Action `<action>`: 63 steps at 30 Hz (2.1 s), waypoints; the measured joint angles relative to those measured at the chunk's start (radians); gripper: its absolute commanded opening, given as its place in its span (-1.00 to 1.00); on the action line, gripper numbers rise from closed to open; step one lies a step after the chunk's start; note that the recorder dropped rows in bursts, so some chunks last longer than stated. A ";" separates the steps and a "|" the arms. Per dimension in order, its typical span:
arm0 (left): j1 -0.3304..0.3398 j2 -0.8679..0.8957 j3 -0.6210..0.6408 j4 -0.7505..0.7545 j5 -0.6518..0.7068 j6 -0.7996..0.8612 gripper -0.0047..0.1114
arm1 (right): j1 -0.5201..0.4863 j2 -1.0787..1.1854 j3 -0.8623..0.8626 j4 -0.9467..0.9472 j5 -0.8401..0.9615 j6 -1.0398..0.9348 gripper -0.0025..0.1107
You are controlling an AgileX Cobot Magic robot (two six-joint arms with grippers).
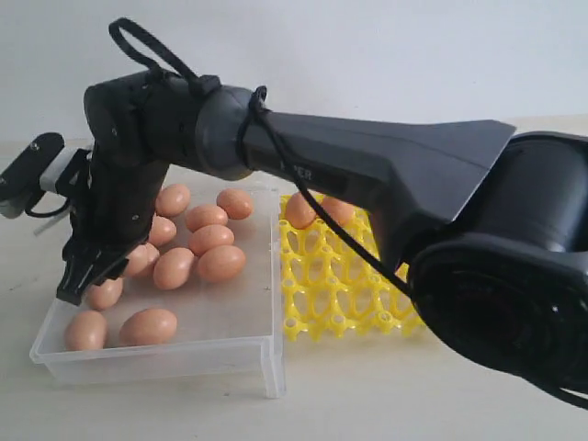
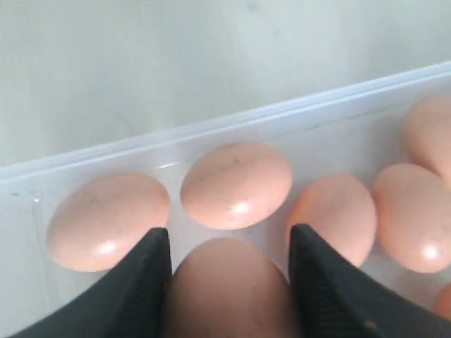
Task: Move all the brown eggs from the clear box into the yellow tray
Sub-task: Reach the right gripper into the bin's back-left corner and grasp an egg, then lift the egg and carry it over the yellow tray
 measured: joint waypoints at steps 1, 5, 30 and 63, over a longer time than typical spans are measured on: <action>0.000 0.000 0.000 0.000 0.000 0.000 -0.92 | 0.000 -0.013 0.000 -0.002 0.000 0.011 -0.96; 0.000 0.000 0.000 0.000 0.000 0.000 -0.92 | -0.004 -0.063 0.000 -0.004 -0.004 0.063 -0.96; 0.000 0.000 0.000 0.000 0.000 0.000 -0.92 | -0.134 -0.236 0.099 0.167 -0.209 0.108 -0.96; 0.000 0.000 0.000 0.004 0.000 0.000 -0.92 | -0.533 -0.612 1.119 0.043 -1.020 0.499 -0.96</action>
